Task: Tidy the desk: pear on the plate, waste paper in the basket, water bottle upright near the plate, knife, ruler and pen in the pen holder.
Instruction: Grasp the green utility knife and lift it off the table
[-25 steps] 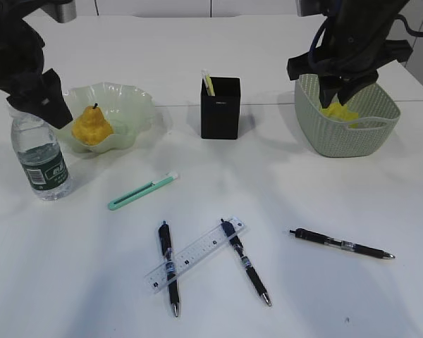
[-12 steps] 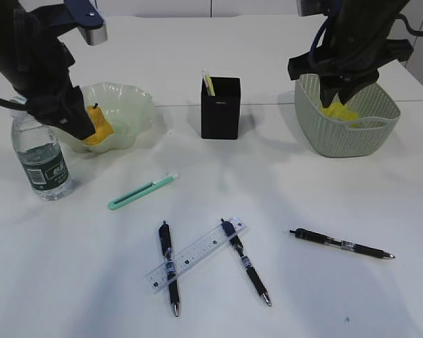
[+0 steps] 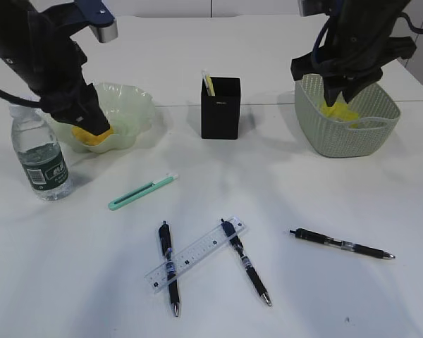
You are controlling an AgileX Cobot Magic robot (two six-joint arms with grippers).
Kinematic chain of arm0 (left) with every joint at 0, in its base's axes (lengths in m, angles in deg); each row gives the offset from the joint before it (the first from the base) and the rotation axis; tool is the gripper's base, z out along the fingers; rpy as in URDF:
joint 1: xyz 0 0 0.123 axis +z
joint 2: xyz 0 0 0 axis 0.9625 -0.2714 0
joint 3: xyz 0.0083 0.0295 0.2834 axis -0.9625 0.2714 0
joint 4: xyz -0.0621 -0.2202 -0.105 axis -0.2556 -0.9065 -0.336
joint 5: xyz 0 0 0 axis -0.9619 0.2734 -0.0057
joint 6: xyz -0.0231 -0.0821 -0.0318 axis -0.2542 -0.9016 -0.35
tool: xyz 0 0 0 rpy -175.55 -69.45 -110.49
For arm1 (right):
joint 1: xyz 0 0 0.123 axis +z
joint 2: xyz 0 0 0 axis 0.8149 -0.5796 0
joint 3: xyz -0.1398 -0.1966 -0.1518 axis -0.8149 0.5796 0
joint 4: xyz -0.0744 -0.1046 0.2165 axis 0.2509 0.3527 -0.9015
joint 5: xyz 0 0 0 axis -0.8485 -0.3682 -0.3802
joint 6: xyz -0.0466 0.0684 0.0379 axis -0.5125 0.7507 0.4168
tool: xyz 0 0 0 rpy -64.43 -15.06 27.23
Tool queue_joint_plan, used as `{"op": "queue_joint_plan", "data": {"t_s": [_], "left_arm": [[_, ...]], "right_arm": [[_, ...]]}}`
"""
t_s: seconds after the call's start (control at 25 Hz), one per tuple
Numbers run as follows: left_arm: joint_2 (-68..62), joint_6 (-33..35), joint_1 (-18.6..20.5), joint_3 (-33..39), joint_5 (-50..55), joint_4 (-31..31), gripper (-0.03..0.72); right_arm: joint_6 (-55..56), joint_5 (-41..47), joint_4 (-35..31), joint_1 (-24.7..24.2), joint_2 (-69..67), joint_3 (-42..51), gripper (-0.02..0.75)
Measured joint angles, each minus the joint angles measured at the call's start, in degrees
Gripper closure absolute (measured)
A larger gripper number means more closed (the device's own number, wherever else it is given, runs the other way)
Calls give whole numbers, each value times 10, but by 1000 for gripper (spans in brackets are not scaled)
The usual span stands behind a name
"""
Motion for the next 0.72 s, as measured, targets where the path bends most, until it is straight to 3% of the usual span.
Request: {"op": "queue_joint_plan", "data": {"t_s": [0.72], "left_arm": [[-116,1,-2,0,-32,18,304]], "right_arm": [[0,6,9,0,0,0,537]]}}
